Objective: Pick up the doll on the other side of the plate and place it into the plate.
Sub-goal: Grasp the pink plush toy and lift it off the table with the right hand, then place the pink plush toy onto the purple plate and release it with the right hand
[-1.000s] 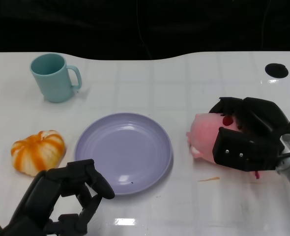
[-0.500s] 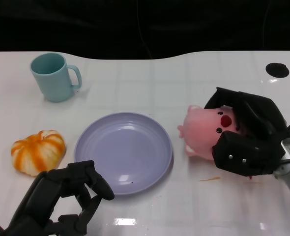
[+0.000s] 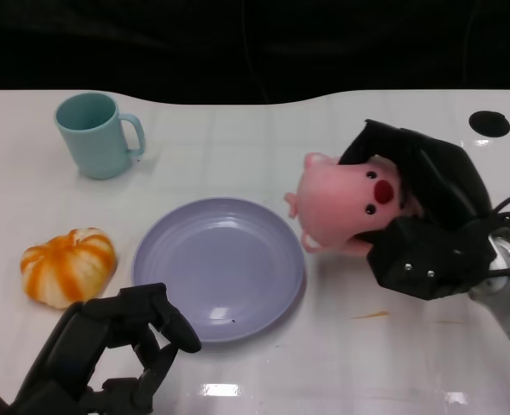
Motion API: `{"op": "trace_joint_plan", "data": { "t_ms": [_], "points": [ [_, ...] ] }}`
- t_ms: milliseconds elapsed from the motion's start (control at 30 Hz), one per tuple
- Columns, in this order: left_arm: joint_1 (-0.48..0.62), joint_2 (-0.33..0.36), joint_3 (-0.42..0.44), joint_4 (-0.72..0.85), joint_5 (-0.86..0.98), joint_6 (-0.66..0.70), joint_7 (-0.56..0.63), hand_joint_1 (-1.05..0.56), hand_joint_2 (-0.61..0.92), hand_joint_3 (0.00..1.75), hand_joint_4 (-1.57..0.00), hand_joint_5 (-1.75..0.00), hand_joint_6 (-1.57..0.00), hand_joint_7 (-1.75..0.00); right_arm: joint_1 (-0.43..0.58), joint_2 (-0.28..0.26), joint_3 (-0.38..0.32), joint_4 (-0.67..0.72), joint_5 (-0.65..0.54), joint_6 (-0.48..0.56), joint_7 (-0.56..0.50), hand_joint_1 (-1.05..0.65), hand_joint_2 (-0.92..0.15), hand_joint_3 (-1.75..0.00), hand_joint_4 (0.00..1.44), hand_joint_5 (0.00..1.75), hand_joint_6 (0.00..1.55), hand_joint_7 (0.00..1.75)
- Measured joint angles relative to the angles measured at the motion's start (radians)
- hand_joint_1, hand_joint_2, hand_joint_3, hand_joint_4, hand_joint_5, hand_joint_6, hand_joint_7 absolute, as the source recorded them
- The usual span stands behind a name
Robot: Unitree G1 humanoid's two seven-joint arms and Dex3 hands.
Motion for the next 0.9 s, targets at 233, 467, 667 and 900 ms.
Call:
{"op": "trace_joint_plan", "data": {
  "t_ms": [233,467,667,900],
  "points": [
    [-0.007,-0.007,-0.004,0.009,0.014,-0.002,0.001,-0.06,0.50,1.11,-0.77,-1.54,-0.84,-1.15,-0.070,0.069,0.017,-0.005,-0.005,0.020,0.059,-0.15,-0.28,-1.44,0.92,1.75,0.73,1.75],
    [-0.011,-0.018,-0.015,0.009,0.039,-0.008,0.001,-0.05,0.49,1.14,-0.77,-1.58,-0.84,-1.15,-0.148,0.171,0.070,0.041,-0.031,0.044,0.078,-0.19,-0.28,-1.43,0.94,1.75,0.76,1.75],
    [-0.011,-0.022,-0.018,0.009,0.041,-0.013,0.001,-0.05,0.48,1.15,-0.77,-1.59,-0.84,-1.16,-0.202,0.226,0.112,0.105,-0.059,0.055,0.081,-0.21,-0.28,-1.40,0.95,1.75,0.74,1.75],
    [-0.011,-0.027,-0.023,0.009,0.042,-0.013,0.001,-0.05,0.50,1.12,-0.78,-1.58,-0.84,-1.14,-0.227,0.296,0.155,0.192,-0.081,0.074,0.077,-0.22,-0.31,-1.34,0.94,1.75,0.73,1.74]
  ]
}}
